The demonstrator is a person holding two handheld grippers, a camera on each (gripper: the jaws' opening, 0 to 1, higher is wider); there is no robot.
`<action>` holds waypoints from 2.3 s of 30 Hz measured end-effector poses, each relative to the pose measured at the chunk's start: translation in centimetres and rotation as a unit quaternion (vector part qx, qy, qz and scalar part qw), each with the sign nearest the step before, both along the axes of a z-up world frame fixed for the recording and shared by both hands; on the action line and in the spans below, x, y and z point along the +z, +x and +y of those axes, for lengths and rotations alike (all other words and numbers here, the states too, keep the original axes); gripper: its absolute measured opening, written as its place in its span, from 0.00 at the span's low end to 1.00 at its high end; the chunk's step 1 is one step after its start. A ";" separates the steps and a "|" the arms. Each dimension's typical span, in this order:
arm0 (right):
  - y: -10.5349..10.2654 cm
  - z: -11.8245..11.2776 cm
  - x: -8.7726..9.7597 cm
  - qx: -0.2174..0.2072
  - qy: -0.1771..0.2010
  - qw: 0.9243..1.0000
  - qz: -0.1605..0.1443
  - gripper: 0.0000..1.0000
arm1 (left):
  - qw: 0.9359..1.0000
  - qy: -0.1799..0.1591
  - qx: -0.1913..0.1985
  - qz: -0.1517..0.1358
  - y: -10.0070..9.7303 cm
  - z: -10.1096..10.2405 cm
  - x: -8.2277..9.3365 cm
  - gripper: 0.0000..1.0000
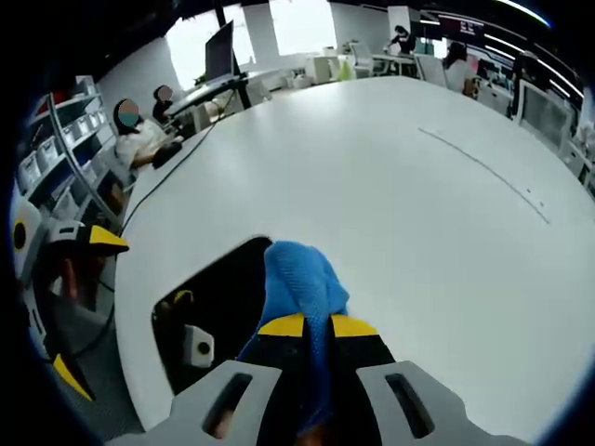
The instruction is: Wipe the mirror surface with the cleaning cloth until all visible marks leave the cleaned area.
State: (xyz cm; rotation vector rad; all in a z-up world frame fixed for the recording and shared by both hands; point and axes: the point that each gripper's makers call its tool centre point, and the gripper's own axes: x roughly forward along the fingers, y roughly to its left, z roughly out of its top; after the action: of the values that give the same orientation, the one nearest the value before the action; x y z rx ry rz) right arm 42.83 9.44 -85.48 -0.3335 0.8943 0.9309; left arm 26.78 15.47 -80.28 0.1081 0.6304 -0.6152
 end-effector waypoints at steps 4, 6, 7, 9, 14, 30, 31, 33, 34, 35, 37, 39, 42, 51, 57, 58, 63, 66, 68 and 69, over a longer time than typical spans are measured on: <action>0.1 0.0 -0.1 0.005 0.000 1.000 0.002 0.03 | 1.000 0.004 0.005 0.004 0.0 0.3 -0.2 1.00; 0.0 0.0 -0.1 0.006 -0.001 1.000 0.002 0.03 | 1.000 0.003 0.009 0.005 0.0 0.4 -0.2 1.00; 0.0 0.0 0.0 0.009 -0.002 1.000 0.001 0.03 | 1.000 0.003 0.009 0.006 0.0 0.4 -0.2 1.00; -0.1 0.0 0.0 0.012 -0.002 1.000 0.001 0.03 | 1.000 0.004 0.008 0.006 0.0 0.4 -0.2 1.00; -0.1 0.0 0.0 0.017 -0.003 1.000 -0.002 0.03 | 1.000 0.005 0.012 0.012 -0.1 0.6 -0.4 1.00; -0.2 -0.2 0.1 0.024 -0.003 1.000 -0.001 0.03 | 1.000 0.008 0.011 0.016 -0.2 0.5 -0.6 1.00; -0.2 -0.2 0.1 0.023 -0.004 1.000 -0.001 0.03 | 1.000 0.009 0.011 0.016 -0.2 0.5 -0.6 1.00; -0.1 -0.6 0.1 0.020 -0.005 1.000 -0.001 0.03 | 1.000 0.009 0.011 0.017 -0.2 0.5 -0.6 1.00; -0.1 -0.8 0.1 0.018 -0.005 1.000 -0.001 0.03 | 1.000 0.008 0.011 0.017 -0.2 0.5 -0.6 1.00; -0.1 -0.9 0.1 0.018 -0.006 1.000 -0.001 0.03 | 1.000 0.009 0.010 0.017 -0.2 0.5 -0.7 1.00; -0.1 -1.1 0.1 0.016 -0.007 1.000 -0.003 0.03 | 1.000 0.010 0.010 0.017 -0.2 0.5 -0.7 1.00; -0.1 -1.3 0.1 0.016 -0.008 1.000 -0.005 0.03 | 1.000 0.010 0.011 0.018 -0.2 0.5 -0.8 1.00; 0.0 -1.6 0.0 0.015 -0.009 1.000 -0.006 0.03 | 1.000 0.012 0.009 0.019 -0.2 0.5 -0.8 1.00; -0.2 -2.2 0.1 0.011 -0.012 1.000 -0.009 0.03 | 1.000 0.018 0.006 0.019 -0.3 0.5 -0.9 1.00; -0.3 -2.9 0.2 0.009 -0.015 1.000 -0.011 0.03 | 1.000 0.018 0.005 0.020 -0.3 0.5 -1.0 1.00; -0.3 -3.0 0.2 0.009 -0.015 1.000 -0.011 0.03 | 1.000 0.018 0.005 0.020 -0.3 0.5 -1.0 1.00; -0.4 -3.3 0.2 0.017 -0.025 0.999 -0.022 0.03 | 1.000 0.020 0.003 0.019 -0.3 0.5 -1.0 1.00; -0.5 -3.5 0.3 0.014 -0.024 0.999 -0.021 0.03 | 1.000 0.020 0.004 0.020 -0.4 0.5 -1.0 1.00; -0.5 -3.6 0.3 0.012 -0.024 0.999 -0.021 0.03 | 1.000 0.020 0.004 0.019 -0.3 0.5 -1.0 1.00; -0.5 -3.6 0.3 0.012 -0.025 0.999 -0.021 0.03 | 1.000 0.020 0.004 0.020 -0.3 0.5 -1.0 1.00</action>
State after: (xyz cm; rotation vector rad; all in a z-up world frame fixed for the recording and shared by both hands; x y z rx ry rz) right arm 42.30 5.82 -85.20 -0.4054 0.8773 0.9220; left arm 26.43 16.00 -81.30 0.1316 0.6810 -0.5984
